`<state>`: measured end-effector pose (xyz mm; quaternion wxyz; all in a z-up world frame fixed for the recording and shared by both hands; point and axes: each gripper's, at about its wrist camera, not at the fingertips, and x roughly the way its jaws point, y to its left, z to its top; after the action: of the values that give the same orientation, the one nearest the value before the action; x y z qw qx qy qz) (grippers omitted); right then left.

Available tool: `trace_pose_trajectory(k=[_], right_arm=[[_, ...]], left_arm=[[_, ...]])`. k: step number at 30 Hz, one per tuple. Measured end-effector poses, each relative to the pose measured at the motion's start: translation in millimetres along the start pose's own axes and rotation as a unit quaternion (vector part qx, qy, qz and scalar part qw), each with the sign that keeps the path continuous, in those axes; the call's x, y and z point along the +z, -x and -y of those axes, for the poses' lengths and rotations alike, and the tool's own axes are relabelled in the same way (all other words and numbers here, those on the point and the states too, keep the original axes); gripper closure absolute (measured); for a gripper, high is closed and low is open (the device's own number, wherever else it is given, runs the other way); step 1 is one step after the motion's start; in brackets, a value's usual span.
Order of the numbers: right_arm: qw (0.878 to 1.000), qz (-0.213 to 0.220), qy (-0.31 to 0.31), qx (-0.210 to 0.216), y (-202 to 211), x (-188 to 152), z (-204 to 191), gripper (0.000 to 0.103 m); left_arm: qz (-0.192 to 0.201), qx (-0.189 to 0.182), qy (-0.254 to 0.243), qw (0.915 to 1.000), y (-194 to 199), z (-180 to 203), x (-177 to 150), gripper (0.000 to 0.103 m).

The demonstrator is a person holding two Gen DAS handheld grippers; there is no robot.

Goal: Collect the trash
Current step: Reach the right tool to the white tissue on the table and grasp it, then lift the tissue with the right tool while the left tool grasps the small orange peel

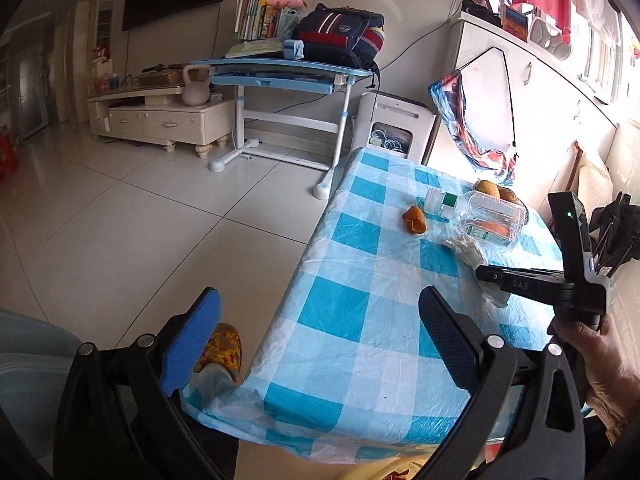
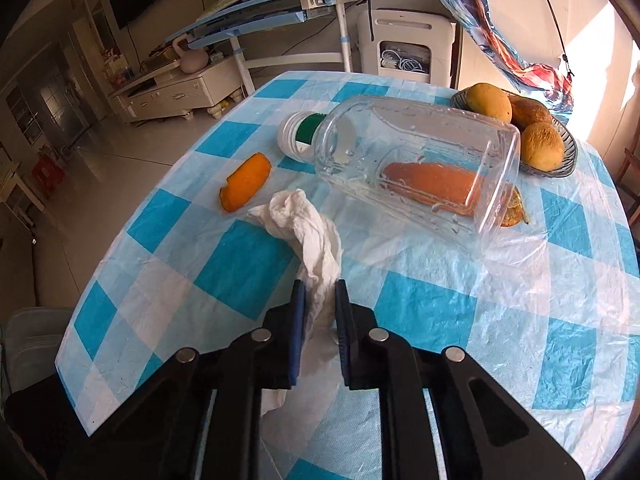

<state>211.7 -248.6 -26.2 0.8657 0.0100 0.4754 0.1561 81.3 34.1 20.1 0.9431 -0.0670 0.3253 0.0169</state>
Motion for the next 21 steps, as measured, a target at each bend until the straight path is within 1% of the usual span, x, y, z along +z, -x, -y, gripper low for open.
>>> trace_pose_trajectory(k=[2,3,6,9,12,15,17,18,20,21], right_arm=[[1.000,-0.015,0.008,0.006,13.6,-15.0,7.9,0.089],[1.000,-0.022,0.011,0.007,20.8,-23.4,12.6,0.090],[0.999,-0.039,-0.004,0.020,37.2,-41.1,26.9,0.089],[0.998,-0.036,-0.028,0.031,42.4,-47.7,35.9,0.089],[0.998,-0.036,-0.042,0.041,37.9,-47.6,39.7,0.089],[0.998,-0.034,-0.029,0.041,38.3,-41.5,35.0,0.089],[0.998,-0.038,-0.022,0.043,35.5,-39.0,33.4,0.089],[0.998,-0.041,-0.022,0.045,33.5,-38.1,32.9,0.089],[0.998,-0.044,-0.022,0.050,31.2,-36.6,33.6,0.089],[0.997,-0.046,-0.021,0.052,30.7,-35.1,34.0,0.089]], left_arm=[[-0.004,-0.009,-0.013,0.9999,-25.5,14.6,18.9,0.007],[-0.013,-0.017,-0.018,0.9996,-40.6,23.5,27.7,0.007],[-0.033,-0.028,-0.034,0.9985,-84.4,50.4,48.7,0.007],[-0.050,-0.024,-0.061,0.9966,-125.8,79.2,61.9,0.007],[-0.060,-0.019,-0.088,0.9941,-157.2,101.1,66.4,0.008],[-0.073,-0.026,-0.104,0.9915,-180.8,117.3,68.4,0.016],[-0.083,-0.031,-0.113,0.9897,-193.7,125.6,68.8,0.025],[-0.088,-0.034,-0.115,0.9889,-199.3,128.4,68.5,0.033],[-0.098,-0.039,-0.113,0.9879,-210.3,130.7,67.9,0.051],[-0.103,-0.041,-0.111,0.9877,-215.1,130.9,67.2,0.056]])
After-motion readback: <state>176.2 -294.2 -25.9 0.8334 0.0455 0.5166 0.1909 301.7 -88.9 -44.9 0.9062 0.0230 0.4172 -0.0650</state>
